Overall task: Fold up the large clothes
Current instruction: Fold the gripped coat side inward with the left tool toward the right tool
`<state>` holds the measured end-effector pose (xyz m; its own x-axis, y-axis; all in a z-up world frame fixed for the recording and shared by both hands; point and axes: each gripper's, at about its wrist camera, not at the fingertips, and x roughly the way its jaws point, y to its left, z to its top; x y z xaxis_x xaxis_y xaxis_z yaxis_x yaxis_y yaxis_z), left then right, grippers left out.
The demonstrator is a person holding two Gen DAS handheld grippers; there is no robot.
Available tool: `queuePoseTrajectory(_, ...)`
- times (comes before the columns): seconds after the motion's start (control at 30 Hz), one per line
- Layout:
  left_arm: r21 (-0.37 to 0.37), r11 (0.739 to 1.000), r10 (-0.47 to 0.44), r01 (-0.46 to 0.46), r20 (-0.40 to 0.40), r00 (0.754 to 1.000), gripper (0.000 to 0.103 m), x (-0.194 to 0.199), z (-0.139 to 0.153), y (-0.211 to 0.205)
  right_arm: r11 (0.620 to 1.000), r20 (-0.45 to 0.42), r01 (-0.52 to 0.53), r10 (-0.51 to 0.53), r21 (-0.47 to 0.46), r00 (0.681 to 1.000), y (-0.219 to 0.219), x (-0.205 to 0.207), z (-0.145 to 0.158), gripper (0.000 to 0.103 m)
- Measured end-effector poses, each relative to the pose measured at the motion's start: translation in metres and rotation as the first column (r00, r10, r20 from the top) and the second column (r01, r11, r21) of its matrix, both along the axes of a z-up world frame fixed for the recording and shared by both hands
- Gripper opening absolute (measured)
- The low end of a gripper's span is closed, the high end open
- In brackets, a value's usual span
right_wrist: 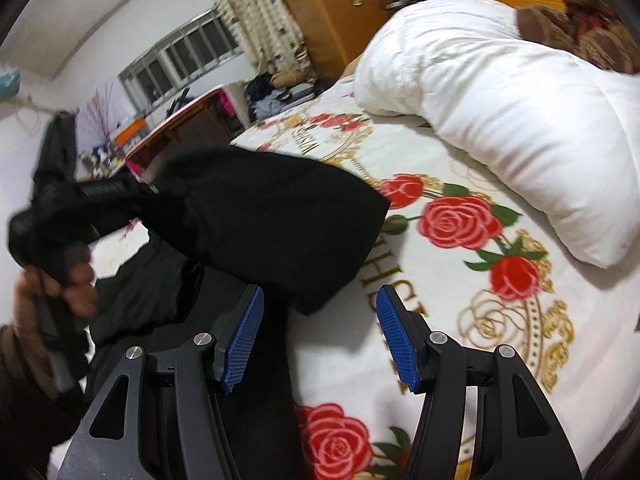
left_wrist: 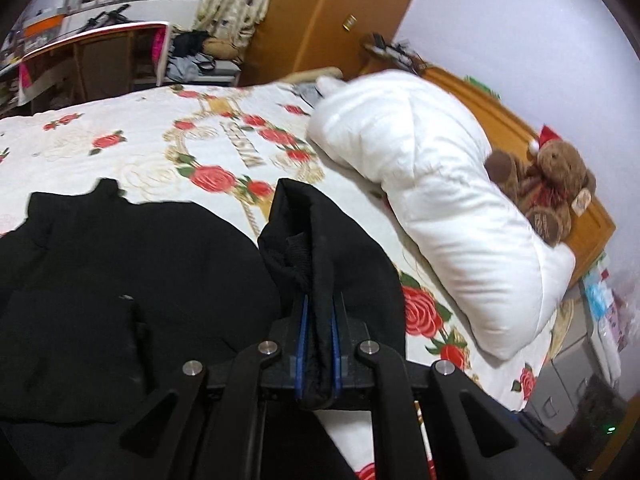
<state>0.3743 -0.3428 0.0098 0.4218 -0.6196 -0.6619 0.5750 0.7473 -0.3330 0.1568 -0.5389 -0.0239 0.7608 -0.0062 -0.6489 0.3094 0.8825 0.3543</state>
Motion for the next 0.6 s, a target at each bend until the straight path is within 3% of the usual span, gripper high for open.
queuePoseTrajectory(0.33,-0.063,0.987,0.151,-0.147,0.056,0.987,0.010,0.031,0.032,0.096,0.997,-0.011,-0.084,0.083,-0.001,0.996,0.039,0.051,0.000,0.059)
queuePoseTrajectory(0.6,-0.057,0.960,0.276,-0.273,0.053,0.960,0.010,0.038,0.017,0.164,0.989,-0.012,-0.143,0.143,-0.024,0.990,0.067,0.086,0.003,0.059)
